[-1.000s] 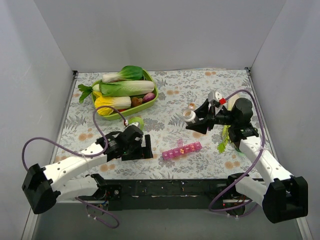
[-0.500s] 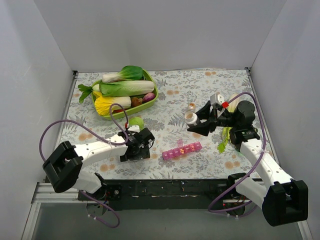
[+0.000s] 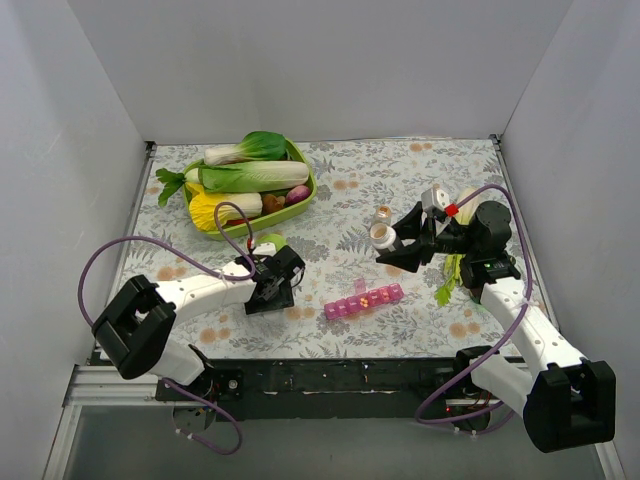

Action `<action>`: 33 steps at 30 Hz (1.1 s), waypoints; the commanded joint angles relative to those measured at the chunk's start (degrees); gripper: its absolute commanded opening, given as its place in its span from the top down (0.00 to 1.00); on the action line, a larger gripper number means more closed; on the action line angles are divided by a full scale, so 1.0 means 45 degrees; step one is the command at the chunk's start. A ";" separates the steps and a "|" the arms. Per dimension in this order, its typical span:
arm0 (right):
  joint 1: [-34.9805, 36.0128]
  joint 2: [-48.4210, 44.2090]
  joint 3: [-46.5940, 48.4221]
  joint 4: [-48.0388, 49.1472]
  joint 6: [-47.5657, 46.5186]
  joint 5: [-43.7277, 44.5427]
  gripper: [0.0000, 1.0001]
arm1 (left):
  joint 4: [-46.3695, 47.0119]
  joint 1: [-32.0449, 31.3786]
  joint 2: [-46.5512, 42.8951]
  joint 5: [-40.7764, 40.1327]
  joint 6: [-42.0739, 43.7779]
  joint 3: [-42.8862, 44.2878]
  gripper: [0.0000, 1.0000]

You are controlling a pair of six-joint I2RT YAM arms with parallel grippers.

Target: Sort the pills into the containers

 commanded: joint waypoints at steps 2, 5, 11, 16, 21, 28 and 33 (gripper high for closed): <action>-0.0125 -0.0194 -0.0067 0.0173 -0.0181 -0.0195 0.98 | 0.0255 0.0055 -0.0013 0.0281 0.0144 0.0060 0.38; -0.0145 -0.0155 -0.0047 0.0153 -0.0220 -0.0195 0.98 | 0.0216 0.0055 -0.0149 0.0554 0.0066 -0.0115 0.38; -0.0223 -0.0096 -0.0008 0.0056 -0.0240 -0.0175 0.98 | 0.0099 0.0055 -0.0209 0.0750 -0.0013 -0.0408 0.39; -0.0242 -0.0096 0.0031 -0.0159 -0.0279 -0.0214 0.98 | -0.0057 0.0055 0.0123 0.0477 -0.0052 -0.0389 0.46; -0.0262 -0.0115 0.0070 -0.0685 -0.0707 -0.0311 0.98 | -0.0116 0.0055 0.0007 0.0436 0.0163 -0.0116 0.61; -0.0262 -0.0194 0.0616 -0.3125 -0.2815 -0.0741 0.98 | 0.0838 -0.0062 -0.1437 0.3318 0.1938 -0.0154 0.75; -0.0281 -0.0389 0.1299 -0.6306 -0.5722 -0.0743 0.99 | 0.3005 -0.0277 -0.3349 0.6683 0.2449 0.0001 0.77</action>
